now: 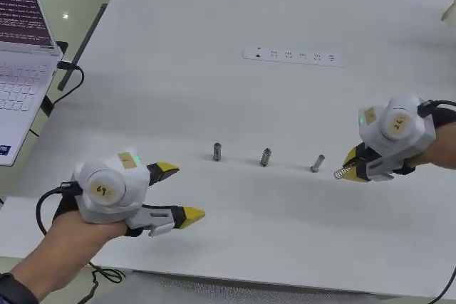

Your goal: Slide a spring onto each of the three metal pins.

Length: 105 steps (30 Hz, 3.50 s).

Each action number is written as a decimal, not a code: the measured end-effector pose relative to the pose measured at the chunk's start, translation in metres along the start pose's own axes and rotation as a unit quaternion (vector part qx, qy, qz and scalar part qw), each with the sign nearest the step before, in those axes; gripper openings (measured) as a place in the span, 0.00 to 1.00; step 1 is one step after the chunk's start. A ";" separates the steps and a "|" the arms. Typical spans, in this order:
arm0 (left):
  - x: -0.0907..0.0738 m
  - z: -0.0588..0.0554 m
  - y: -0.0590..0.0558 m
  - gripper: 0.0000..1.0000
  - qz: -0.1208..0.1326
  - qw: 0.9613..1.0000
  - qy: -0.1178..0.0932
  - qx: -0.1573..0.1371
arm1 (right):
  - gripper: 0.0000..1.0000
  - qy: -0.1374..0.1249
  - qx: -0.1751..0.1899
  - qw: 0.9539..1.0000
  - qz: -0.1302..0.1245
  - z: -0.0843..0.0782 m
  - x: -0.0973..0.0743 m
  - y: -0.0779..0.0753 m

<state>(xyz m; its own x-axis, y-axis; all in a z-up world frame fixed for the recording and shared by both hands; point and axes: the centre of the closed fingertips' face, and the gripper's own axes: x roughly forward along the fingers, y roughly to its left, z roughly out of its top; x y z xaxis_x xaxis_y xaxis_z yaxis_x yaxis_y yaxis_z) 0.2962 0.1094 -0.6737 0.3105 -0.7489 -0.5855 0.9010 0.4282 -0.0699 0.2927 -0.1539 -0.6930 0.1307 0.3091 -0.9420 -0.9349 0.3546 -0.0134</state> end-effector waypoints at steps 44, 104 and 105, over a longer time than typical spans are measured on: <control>-0.031 -0.025 0.014 0.64 0.040 0.998 0.002 -0.052 | 0.08 0.032 -0.020 0.999 -0.001 0.008 0.018 -0.045; -0.040 -0.028 0.022 0.64 0.054 0.996 0.000 -0.071 | 0.09 0.088 -0.064 0.994 0.034 0.006 0.063 -0.045; -0.041 -0.028 0.022 0.64 0.055 0.996 0.000 -0.070 | 0.09 0.088 -0.064 0.993 0.034 0.005 0.064 -0.045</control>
<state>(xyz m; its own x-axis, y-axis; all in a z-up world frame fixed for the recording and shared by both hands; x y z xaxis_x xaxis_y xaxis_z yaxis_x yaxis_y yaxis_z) 0.2952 0.1636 -0.6743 0.4048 -0.6940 -0.5954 0.8106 0.5737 -0.1177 0.3446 -0.1452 -0.7507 0.0157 0.1655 -0.9861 -0.9753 0.2200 0.0214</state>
